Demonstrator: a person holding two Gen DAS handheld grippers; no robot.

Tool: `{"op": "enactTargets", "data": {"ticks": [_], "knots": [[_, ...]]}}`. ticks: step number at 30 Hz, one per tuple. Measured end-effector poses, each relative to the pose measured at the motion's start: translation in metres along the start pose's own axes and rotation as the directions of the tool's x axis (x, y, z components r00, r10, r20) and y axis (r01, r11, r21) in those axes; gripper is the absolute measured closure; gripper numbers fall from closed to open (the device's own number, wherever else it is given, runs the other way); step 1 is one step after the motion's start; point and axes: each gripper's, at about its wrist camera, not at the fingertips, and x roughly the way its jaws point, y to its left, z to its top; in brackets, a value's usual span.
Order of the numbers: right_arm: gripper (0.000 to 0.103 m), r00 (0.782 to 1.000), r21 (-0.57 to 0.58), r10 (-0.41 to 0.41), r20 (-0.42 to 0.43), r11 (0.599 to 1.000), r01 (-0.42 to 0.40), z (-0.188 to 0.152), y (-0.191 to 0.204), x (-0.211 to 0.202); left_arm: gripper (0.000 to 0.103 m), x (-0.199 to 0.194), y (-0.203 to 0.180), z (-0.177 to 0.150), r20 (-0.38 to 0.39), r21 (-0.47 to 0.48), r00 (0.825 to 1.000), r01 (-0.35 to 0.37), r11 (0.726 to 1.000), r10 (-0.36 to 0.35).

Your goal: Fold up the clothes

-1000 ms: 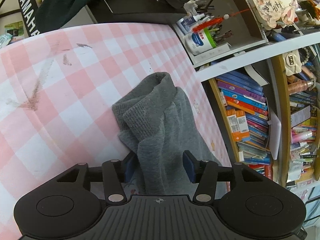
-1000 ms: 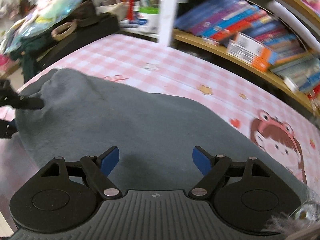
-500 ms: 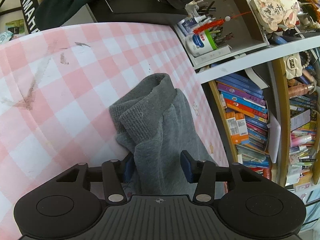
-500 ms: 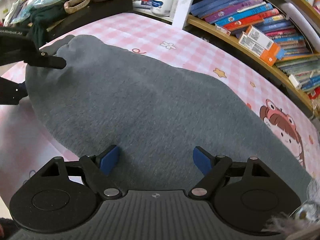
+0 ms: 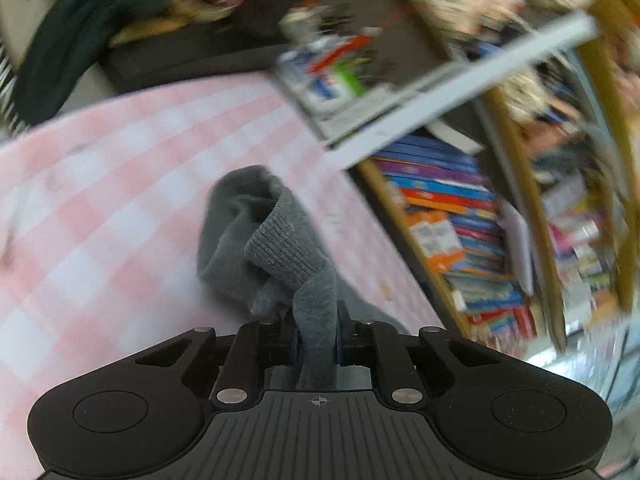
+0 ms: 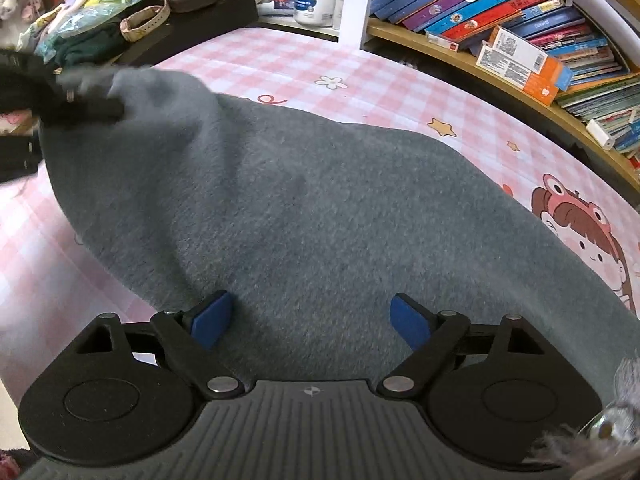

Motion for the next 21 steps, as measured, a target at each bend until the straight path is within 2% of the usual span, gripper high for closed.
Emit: {"op": "enactTargets", "data": {"ticks": [4,9,13,16,21], "knots": [[0.018,0.999,-0.010,0.046,0.010,0.999,-0.046,0.000,-0.007,0.000,0.089,-0.003,-0.036,-0.007,0.010,0.158,1.000,-0.005,0.987,0.004],[0.020,0.986,0.027,0.136,0.091,0.990,-0.139,-0.006,-0.032,-0.023,0.089,-0.007,-0.081,-0.015,0.023,0.349,1.000,-0.014,0.937,0.006],[0.020,0.984,0.129,0.106,0.143,0.984,-0.125,-0.013,-0.068,-0.040,0.089,-0.006,-0.112,-0.025,0.031,0.489,0.999,-0.041,0.871,0.029],[0.020,0.984,0.230,0.081,0.157,0.966,-0.117,-0.021,-0.100,-0.048,0.089,-0.002,-0.135,-0.038,0.029,0.588,0.998,-0.062,0.806,0.056],[0.020,0.978,0.311,0.074,0.195,0.941,-0.133,-0.037,-0.135,-0.062,0.089,0.011,-0.166,-0.055,0.028,0.691,0.994,-0.098,0.716,0.109]]}}
